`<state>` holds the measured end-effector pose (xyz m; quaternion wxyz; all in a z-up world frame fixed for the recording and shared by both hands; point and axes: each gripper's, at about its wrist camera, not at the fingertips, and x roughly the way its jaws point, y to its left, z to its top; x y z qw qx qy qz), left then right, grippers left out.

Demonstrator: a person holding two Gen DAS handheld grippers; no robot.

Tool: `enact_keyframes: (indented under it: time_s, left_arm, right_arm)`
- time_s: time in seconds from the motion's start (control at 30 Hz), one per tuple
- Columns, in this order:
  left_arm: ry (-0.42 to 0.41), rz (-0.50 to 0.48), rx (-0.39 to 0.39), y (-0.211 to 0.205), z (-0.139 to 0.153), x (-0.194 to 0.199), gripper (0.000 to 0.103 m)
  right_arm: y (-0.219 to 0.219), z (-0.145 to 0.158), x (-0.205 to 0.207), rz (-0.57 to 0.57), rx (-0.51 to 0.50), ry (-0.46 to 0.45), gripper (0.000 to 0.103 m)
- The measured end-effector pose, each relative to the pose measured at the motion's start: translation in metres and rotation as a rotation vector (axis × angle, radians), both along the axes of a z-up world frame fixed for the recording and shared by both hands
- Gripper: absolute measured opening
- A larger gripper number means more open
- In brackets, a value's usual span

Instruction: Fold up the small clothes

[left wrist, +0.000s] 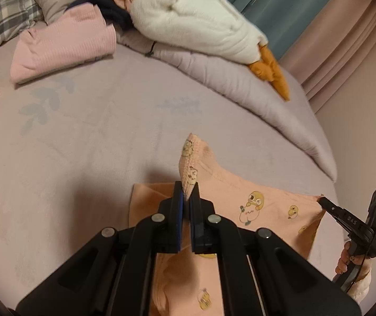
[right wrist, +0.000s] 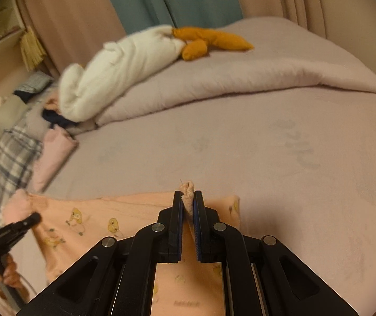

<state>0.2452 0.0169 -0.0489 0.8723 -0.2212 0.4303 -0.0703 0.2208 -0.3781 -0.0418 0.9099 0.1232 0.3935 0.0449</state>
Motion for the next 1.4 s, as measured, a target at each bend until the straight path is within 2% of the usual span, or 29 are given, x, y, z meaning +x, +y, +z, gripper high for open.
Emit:
enact_keyframes:
  time_s: [0.2, 0.33, 0.37, 0.43, 0.47, 0.5, 0.53, 0.57, 0.6, 0.7, 0.8, 1.03, 1.1, 1.2, 1.33, 1.4]
  left_arm:
    - [0.111, -0.008, 0.067, -0.006, -0.044, 0.033, 0.004]
    - [0.143, -0.016, 0.086, -0.003, -0.057, 0.029, 0.006]
    - [0.147, -0.016, 0.081, -0.001, -0.057, 0.026, 0.01]
    - [0.162, -0.016, 0.079, 0.001, -0.053, 0.017, 0.036]
    - [0.157, -0.022, 0.072, 0.001, -0.049, 0.012, 0.041]
    - [0.145, -0.031, 0.065, 0.002, -0.044, 0.008, 0.053]
    - [0.131, -0.041, 0.068, 0.002, -0.037, 0.0, 0.067]
    - [0.122, -0.045, 0.074, 0.002, -0.033, -0.006, 0.071]
    - [0.117, -0.049, 0.08, 0.002, -0.028, -0.013, 0.075]
    - [0.148, -0.065, 0.077, 0.004, -0.025, -0.031, 0.079]
    - [0.172, -0.081, 0.06, 0.008, -0.029, -0.052, 0.08]
    - [0.249, -0.091, 0.078, 0.007, -0.061, -0.092, 0.079]
    - [0.253, -0.098, 0.08, 0.004, -0.067, -0.099, 0.078]
    - [0.234, -0.098, 0.126, -0.005, -0.068, -0.106, 0.078]
    - [0.222, -0.101, 0.131, -0.013, -0.073, -0.112, 0.073]
    - [0.214, -0.096, 0.132, -0.017, -0.075, -0.111, 0.072]
  right_arm:
    - [-0.002, -0.051, 0.037, -0.048, -0.007, 0.122, 0.008]
    - [-0.007, -0.066, 0.035, -0.08, -0.008, 0.141, 0.008]
    - [-0.009, -0.067, 0.034, -0.083, 0.0, 0.148, 0.009]
    - [-0.014, -0.065, 0.032, -0.096, 0.035, 0.159, 0.02]
    - [-0.017, -0.063, 0.027, -0.109, 0.055, 0.161, 0.034]
    - [-0.02, -0.06, 0.023, -0.119, 0.069, 0.155, 0.048]
    - [-0.023, -0.054, 0.014, -0.134, 0.076, 0.143, 0.055]
    - [-0.024, -0.05, 0.009, -0.141, 0.073, 0.133, 0.063]
    - [-0.025, -0.045, 0.002, -0.148, 0.069, 0.122, 0.065]
    - [-0.031, -0.035, -0.019, -0.177, 0.08, 0.114, 0.072]
    - [-0.04, -0.034, -0.035, -0.197, 0.113, 0.112, 0.074]
    - [-0.055, -0.053, -0.081, -0.257, 0.149, 0.157, 0.077]
    - [-0.059, -0.066, -0.095, -0.275, 0.18, 0.176, 0.077]
    - [-0.06, -0.08, -0.107, -0.292, 0.173, 0.219, 0.077]
    - [-0.051, -0.083, -0.121, -0.276, 0.173, 0.182, 0.077]
    - [-0.048, -0.083, -0.124, -0.267, 0.232, 0.176, 0.077]
